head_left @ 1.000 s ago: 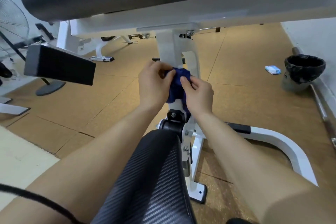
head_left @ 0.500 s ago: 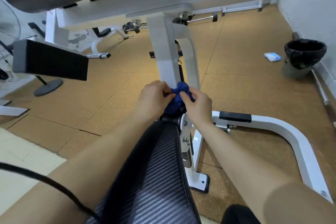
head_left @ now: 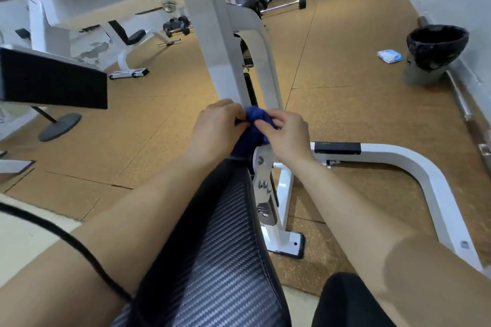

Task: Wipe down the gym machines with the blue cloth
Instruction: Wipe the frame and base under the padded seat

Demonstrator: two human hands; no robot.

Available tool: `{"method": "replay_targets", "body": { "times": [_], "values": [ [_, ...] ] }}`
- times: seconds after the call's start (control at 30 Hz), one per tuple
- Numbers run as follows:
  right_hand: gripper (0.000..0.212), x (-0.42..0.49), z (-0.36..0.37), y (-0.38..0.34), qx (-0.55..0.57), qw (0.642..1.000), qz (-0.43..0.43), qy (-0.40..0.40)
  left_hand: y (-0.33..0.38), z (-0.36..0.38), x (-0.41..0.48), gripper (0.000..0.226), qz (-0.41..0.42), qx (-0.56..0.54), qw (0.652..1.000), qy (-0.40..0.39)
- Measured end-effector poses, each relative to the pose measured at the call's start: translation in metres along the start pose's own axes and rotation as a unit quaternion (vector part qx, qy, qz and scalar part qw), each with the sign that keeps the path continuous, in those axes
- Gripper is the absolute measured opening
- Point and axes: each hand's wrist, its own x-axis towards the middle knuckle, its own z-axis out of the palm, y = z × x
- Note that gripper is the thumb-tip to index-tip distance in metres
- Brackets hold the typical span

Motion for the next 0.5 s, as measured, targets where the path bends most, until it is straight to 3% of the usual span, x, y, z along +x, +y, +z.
{"method": "replay_targets", "body": {
  "times": [0.1, 0.2, 0.33, 0.5],
  "values": [
    [0.014, -0.012, -0.023, 0.001, 0.033, 0.997, -0.011, 0.075, 0.018, -0.003, 0.01, 0.004, 0.049, -0.045, 0.998, -0.01],
    [0.008, -0.045, -0.03, 0.027, 0.077, 0.987, 0.037, 0.137, 0.031, 0.007, 0.014, 0.01, 0.1, -0.038, 0.985, -0.135],
    [0.017, -0.081, 0.01, 0.064, 0.103, 0.979, 0.133, 0.116, 0.034, 0.017, 0.019, 0.021, 0.195, 0.089, 0.937, -0.276],
    [0.032, -0.065, 0.04, 0.066, 0.095, 0.964, 0.228, 0.098, 0.035, 0.022, 0.032, 0.027, 0.237, 0.182, 0.895, -0.333]
  ]
}}
